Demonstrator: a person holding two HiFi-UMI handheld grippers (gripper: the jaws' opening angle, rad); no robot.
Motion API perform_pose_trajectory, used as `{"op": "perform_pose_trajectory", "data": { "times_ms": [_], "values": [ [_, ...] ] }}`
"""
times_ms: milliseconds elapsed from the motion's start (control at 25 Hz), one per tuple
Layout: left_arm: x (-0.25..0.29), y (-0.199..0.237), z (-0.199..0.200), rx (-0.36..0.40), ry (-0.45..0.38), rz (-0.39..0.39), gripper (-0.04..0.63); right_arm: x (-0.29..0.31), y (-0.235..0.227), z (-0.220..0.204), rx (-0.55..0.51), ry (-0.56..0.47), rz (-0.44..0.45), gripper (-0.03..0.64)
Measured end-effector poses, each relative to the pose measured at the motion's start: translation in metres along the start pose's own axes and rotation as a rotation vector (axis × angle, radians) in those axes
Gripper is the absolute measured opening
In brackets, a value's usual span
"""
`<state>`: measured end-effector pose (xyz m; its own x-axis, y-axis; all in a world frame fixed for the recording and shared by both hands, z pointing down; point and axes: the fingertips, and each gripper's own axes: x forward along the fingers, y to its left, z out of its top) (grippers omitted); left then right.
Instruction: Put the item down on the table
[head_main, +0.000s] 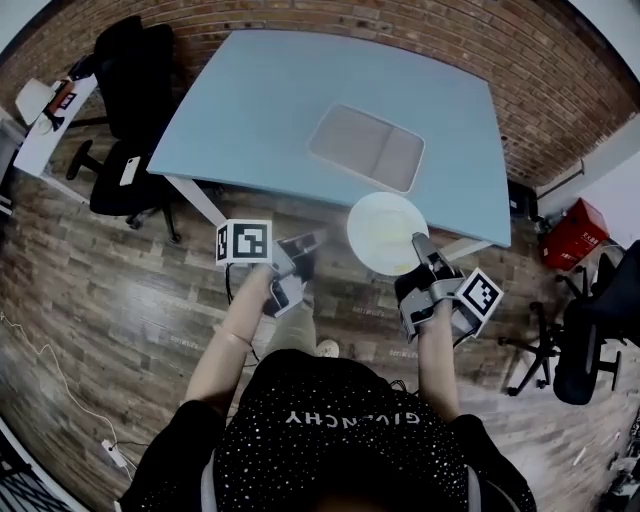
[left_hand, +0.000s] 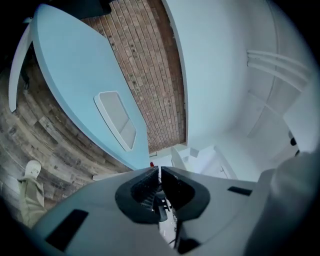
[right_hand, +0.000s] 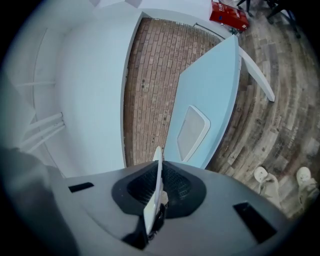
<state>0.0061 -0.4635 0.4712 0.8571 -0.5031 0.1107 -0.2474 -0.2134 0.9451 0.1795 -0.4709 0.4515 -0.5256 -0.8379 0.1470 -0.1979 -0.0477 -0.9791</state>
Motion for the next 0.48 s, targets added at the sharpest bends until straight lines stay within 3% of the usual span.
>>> {"op": "perform_pose_trajectory", "data": {
  "times_ms": [320, 480],
  "values": [
    [0.067, 0.046, 0.097, -0.043, 0.087, -0.03, 0.02, 0.089, -0.006, 0.048, 0.018, -0.081, -0.047, 0.026],
    [0.094, 0.072, 0.164, -0.046, 0.073, -0.018, 0.02, 0.154, -0.011, 0.071, 0.02, -0.129, -0.086, 0.026]
  ]
}}
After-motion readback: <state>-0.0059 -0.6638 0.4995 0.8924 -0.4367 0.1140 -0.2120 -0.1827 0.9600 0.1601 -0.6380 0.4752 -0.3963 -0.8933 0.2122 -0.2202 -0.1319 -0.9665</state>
